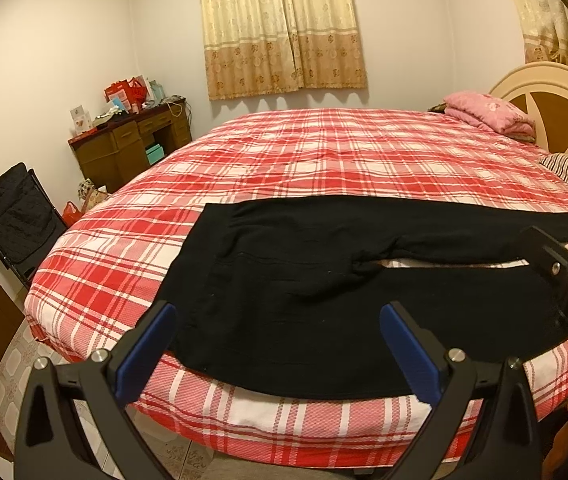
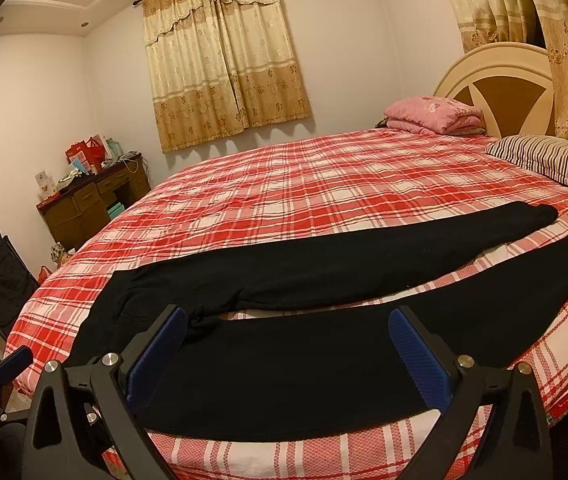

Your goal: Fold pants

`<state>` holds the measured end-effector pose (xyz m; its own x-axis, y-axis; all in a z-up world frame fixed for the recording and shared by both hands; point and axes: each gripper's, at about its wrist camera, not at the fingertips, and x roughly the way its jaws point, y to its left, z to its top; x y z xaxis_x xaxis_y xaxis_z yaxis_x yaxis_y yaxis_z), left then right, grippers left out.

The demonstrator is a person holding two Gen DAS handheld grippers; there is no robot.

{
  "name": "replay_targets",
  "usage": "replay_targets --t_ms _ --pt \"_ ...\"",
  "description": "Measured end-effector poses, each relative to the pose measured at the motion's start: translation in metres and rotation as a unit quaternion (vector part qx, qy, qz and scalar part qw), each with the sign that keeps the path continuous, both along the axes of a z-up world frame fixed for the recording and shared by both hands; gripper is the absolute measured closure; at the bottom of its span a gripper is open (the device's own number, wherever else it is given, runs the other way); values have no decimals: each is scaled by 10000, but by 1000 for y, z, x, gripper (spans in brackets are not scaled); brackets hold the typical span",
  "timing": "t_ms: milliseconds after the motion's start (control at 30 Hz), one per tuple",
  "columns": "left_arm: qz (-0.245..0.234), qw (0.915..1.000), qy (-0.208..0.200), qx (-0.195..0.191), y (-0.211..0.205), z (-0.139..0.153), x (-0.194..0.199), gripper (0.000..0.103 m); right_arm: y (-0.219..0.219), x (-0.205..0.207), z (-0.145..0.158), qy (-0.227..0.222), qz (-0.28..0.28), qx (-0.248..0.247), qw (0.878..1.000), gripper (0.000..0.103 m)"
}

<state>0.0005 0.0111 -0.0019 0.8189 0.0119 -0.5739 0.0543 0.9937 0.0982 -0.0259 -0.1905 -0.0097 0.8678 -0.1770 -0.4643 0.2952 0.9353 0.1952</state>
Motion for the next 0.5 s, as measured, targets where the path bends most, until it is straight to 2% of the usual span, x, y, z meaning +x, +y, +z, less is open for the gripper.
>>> replay_targets --t_ms 500 --pt "1 10000 13 1 2 -1 1 0 -1 1 -2 38 1 40 10000 1"
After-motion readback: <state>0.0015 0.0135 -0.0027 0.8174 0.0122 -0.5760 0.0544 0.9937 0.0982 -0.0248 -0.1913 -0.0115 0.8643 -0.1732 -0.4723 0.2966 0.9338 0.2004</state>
